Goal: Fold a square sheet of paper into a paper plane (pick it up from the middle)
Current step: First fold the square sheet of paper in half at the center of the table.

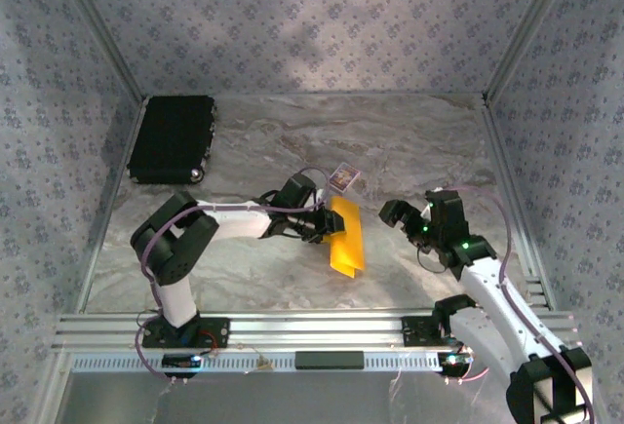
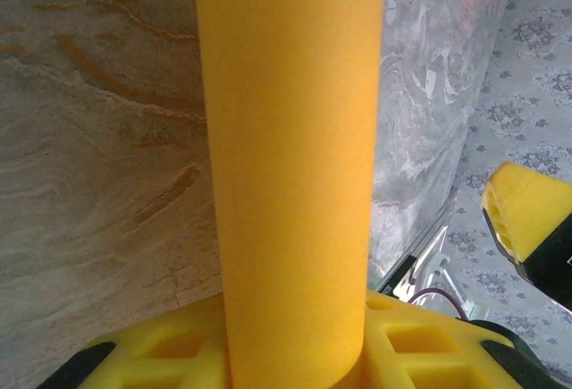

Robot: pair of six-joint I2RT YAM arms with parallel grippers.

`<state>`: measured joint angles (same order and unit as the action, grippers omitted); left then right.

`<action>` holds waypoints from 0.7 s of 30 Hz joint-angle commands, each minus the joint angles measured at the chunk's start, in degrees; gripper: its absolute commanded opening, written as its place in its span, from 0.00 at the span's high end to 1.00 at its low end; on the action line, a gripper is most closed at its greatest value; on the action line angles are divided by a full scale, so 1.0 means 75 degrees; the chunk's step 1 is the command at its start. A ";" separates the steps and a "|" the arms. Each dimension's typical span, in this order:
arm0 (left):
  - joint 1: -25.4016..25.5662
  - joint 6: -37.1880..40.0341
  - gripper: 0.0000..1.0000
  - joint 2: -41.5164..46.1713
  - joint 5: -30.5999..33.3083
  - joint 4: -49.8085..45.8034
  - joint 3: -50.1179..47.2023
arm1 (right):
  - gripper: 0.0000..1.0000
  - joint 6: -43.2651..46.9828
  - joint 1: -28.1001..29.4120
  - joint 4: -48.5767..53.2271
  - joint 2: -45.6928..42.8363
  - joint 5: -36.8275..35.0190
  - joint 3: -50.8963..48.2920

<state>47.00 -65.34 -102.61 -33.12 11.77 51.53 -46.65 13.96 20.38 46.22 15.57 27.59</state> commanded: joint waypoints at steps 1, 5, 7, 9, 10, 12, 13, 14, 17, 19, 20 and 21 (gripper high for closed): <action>0.0050 -0.0071 0.68 -0.0100 0.0148 0.0209 -0.0140 | 0.01 0.0197 -0.0039 -0.0163 0.0196 0.0410 0.0058; 0.0068 -0.0090 0.68 -0.0147 0.0429 0.0185 -0.0270 | 0.01 0.0238 -0.0021 -0.0199 0.0497 0.0591 0.0073; 0.0084 -0.0083 0.68 -0.0157 0.0580 0.0152 -0.0317 | 0.01 0.0267 -0.0014 -0.0236 0.0598 0.0676 0.0094; 0.0101 -0.0069 0.67 -0.0191 0.0650 0.0115 -0.0320 | 0.01 0.0284 -0.0014 -0.0247 0.0703 0.0750 0.0115; 0.0112 -0.0061 0.67 -0.0214 0.0675 0.0087 -0.0322 | 0.01 0.0291 -0.0015 -0.0245 0.0734 0.0777 0.0122; 0.0148 -0.0045 0.67 -0.0272 0.0785 -0.0061 -0.0325 | 0.01 0.0304 0.0006 -0.0320 0.0781 0.0886 0.0120; 0.0154 -0.0042 0.67 -0.0293 0.0848 -0.0151 -0.0320 | 0.01 0.0301 0.0019 -0.0347 0.0788 0.0909 0.0124; 0.0165 -0.0033 0.66 -0.0293 0.0908 -0.0214 -0.0333 | 0.01 0.0301 0.0043 -0.0363 0.0794 0.0901 0.0125; 0.0184 0.0062 0.60 -0.0267 0.1061 -0.0494 -0.0286 | 0.01 0.0320 0.0062 -0.0351 0.0808 0.0894 0.0122; 0.0206 0.0247 0.54 -0.0231 0.1213 -0.0967 -0.0130 | 0.01 0.0330 0.0066 -0.0327 0.0839 0.0900 0.0109; 0.0224 0.0402 0.51 -0.0209 0.1317 -0.1299 0.0008 | 0.01 0.0337 0.0067 -0.0316 0.0845 0.0900 0.0107; 0.0260 0.0576 0.48 -0.0187 0.1435 -0.1645 0.0160 | 0.01 0.0337 0.0084 -0.0304 0.0870 0.0900 0.0104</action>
<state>48.40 -64.03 -103.68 -25.82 8.08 50.72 -45.36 14.17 18.13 52.29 21.37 27.59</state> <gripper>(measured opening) 0.501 0.990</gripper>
